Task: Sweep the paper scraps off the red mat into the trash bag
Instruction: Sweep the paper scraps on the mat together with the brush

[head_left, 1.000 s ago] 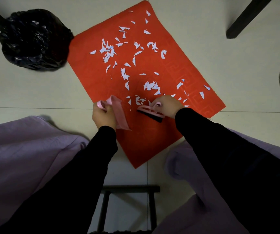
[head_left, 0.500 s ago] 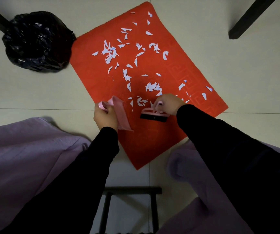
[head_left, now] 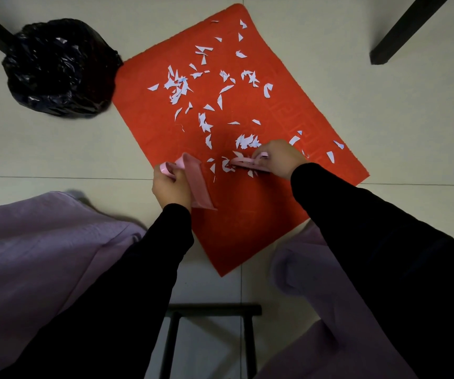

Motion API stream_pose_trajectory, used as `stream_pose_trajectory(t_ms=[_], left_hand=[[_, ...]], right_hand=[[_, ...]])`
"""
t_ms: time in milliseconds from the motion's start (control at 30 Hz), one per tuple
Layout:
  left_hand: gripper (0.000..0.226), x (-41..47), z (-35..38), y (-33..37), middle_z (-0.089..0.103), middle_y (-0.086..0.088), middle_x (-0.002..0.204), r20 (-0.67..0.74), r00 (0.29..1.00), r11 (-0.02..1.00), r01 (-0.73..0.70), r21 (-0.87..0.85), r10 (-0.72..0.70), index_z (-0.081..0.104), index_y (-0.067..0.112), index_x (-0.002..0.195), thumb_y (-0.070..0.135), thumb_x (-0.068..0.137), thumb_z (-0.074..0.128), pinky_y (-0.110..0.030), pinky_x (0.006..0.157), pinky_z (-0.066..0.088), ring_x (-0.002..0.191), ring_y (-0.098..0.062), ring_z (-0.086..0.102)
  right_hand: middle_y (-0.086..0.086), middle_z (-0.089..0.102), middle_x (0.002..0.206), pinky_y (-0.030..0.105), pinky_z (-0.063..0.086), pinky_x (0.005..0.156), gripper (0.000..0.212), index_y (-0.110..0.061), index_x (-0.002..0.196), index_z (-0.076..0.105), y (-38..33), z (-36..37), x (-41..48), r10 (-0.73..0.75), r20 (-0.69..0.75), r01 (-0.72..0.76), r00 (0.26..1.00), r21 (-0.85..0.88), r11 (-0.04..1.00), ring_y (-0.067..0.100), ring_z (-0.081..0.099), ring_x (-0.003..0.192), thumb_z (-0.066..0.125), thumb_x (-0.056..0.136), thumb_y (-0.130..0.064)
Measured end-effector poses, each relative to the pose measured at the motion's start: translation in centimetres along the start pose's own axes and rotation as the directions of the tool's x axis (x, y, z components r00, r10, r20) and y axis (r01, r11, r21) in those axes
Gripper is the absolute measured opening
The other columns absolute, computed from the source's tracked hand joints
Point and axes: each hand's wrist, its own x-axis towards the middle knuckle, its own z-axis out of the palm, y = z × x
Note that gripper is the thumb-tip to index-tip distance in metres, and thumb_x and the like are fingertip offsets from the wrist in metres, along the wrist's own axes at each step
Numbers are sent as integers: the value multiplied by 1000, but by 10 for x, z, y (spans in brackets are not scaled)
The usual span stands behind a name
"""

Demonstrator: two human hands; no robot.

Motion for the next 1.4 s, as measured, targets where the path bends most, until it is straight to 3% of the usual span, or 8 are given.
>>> stream_pose_trajectory(t_ms=[233,467,667,867,967,1100,1300,1400], left_hand=[[27,0,-2,1,43,7,61,-21,1000,1000,4,6,-4,56,-4,100,17,97,40,-17,54,29,73,-22,46],[18,11,-5,-2,51,-1,66,-8,1000,1000,17,-10,-17,56,6,91,17,95,42,-19,60,32,73,-21,48],[17,16,-4,-3,44,7,61,6,1000,1000,5,-4,-5,47,13,79,16,95,42,-19,58,31,71,-21,46],[15,15,-3,-1,45,7,61,-4,1000,1000,11,-17,-11,48,11,84,16,96,40,-17,58,30,56,-7,42],[13,15,-5,0,45,7,61,5,1000,1000,22,-22,-22,48,11,85,15,96,41,-18,56,30,55,-4,41],[12,16,-5,1,45,8,62,4,1000,999,18,-27,-18,48,12,86,15,96,42,-16,52,31,58,-9,43],[13,17,-2,-1,54,-5,75,7,1000,999,29,-37,-29,51,13,87,17,95,42,-18,58,32,71,-20,48],[12,18,-3,-1,49,5,64,9,999,998,38,-42,-38,50,12,86,16,95,42,-16,54,32,59,-11,46]], right_hand=[[6,68,104,23,46,72,16,-8,97,70,-38,17,4,-2,82,-15,997,204,979,17,62,90,60,89,-19],[9,63,82,25,42,59,22,1,81,62,-42,37,17,90,74,-103,993,197,975,17,55,67,55,92,-16],[21,67,101,45,51,83,25,6,96,66,-26,13,23,152,-55,-142,987,158,977,34,63,91,52,92,-15],[16,71,86,35,54,69,22,2,81,68,-50,19,24,64,51,-76,997,296,952,26,67,74,57,90,-15],[6,59,68,21,38,52,26,-5,69,58,-56,30,24,102,96,-125,990,275,953,16,52,57,56,91,-19],[18,62,83,34,43,64,32,10,85,62,-43,27,23,197,-18,-186,980,253,949,27,53,68,51,93,-20],[5,48,57,26,32,50,36,-6,61,53,-50,19,28,164,-63,-141,985,275,951,16,40,49,51,93,-20],[8,63,73,30,50,59,25,-3,75,63,-60,35,32,144,-26,-124,989,376,918,19,58,62,55,92,-19]])
